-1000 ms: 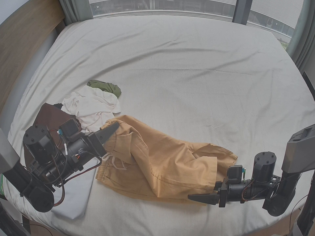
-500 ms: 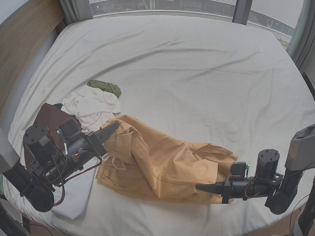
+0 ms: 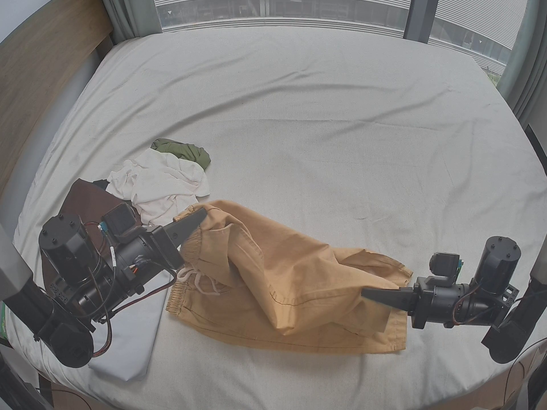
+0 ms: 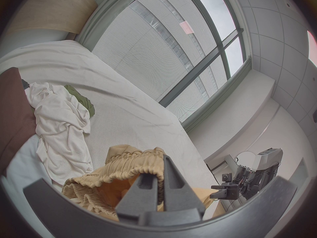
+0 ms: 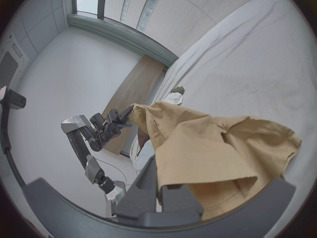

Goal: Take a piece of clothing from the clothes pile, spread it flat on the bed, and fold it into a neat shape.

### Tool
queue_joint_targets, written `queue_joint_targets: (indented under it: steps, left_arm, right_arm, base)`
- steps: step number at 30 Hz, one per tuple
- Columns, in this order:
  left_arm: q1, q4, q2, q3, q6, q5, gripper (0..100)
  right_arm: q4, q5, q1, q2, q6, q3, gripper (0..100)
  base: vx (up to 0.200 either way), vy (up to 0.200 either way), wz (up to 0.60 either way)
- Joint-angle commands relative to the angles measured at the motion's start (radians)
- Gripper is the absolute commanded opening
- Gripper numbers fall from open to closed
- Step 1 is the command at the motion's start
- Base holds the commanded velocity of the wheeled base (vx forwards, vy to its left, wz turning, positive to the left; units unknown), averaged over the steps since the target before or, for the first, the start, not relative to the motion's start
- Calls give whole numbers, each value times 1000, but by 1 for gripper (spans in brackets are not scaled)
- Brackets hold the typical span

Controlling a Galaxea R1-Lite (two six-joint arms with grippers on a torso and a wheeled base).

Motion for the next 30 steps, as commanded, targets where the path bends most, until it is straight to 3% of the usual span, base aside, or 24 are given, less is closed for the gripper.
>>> queue_joint_targets:
  steps: [1, 9, 12, 30]
  left_arm:
    - [2, -4, 0, -1, -1, 0, 0]
    - [5, -4, -2, -1, -1, 0, 0]
    - [7, -4, -3, -1, -1, 0, 0]
    - [15, -2, -33, 4, 1, -29, 0]
  right_arm:
    - [-1, 2, -23, -26, 0, -7, 0]
    - [1, 22, -86, -70, 5, -42, 0]
    - [-1, 29, -113, -90, 43, -59, 0]
    - [3, 63, -149, -144, 73, -174, 0]
  base:
    - [0, 0, 0]
    - [0, 0, 0]
    - [0, 0, 0]
    - [0, 0, 0]
